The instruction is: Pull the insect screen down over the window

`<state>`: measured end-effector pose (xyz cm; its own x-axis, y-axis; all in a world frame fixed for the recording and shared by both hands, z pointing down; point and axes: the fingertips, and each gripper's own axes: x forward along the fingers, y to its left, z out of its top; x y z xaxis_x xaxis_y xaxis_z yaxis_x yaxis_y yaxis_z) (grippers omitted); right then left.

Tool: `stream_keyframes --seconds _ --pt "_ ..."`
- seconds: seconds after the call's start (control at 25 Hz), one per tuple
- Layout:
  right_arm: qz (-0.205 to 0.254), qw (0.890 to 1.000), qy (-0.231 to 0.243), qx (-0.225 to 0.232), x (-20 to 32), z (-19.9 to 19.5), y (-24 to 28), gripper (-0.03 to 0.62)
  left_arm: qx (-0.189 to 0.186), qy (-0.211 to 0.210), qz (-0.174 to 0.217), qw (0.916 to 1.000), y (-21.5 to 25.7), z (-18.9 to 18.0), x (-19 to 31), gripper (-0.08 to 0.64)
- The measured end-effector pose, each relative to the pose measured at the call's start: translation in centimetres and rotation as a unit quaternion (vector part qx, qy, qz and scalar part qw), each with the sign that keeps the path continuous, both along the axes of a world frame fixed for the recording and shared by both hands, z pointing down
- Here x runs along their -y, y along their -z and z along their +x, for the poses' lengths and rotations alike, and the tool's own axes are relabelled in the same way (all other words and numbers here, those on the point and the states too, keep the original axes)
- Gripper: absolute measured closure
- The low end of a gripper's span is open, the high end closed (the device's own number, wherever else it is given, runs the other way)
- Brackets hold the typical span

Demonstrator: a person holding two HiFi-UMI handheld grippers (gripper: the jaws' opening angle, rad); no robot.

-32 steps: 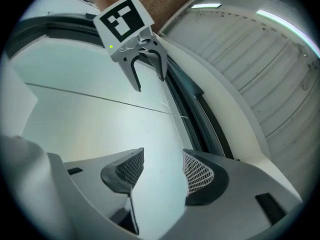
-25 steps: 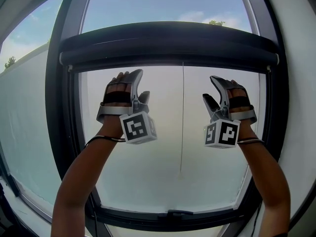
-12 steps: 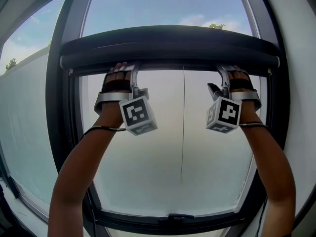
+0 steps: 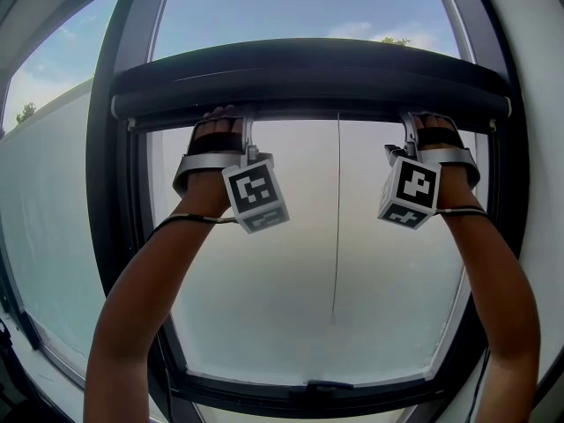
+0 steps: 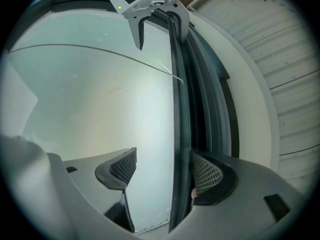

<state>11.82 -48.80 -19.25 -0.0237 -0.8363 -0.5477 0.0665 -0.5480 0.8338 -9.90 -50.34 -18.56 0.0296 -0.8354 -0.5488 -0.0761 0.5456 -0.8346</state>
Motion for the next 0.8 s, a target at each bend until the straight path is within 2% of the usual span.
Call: stream_keyframes --seconds 0.28,0.44,0.8 --pt "0.011 1.000 -0.004 0.003 0.05 0.23 0.18 0.275 0.007 0.009 -0.015 0.9998 -0.18 -0.02 0.03 0.127" --pt "-0.021 1.000 -0.003 0.016 -0.02 -0.02 -0.22 0.274 0.009 0.013 -0.022 0.9996 -0.35 -0.01 0.03 0.128" --pt "-0.045 0.999 -0.002 0.023 -0.14 -0.11 -0.64 0.273 0.000 0.005 -0.042 0.9991 -0.77 0.08 -0.12 0.129"
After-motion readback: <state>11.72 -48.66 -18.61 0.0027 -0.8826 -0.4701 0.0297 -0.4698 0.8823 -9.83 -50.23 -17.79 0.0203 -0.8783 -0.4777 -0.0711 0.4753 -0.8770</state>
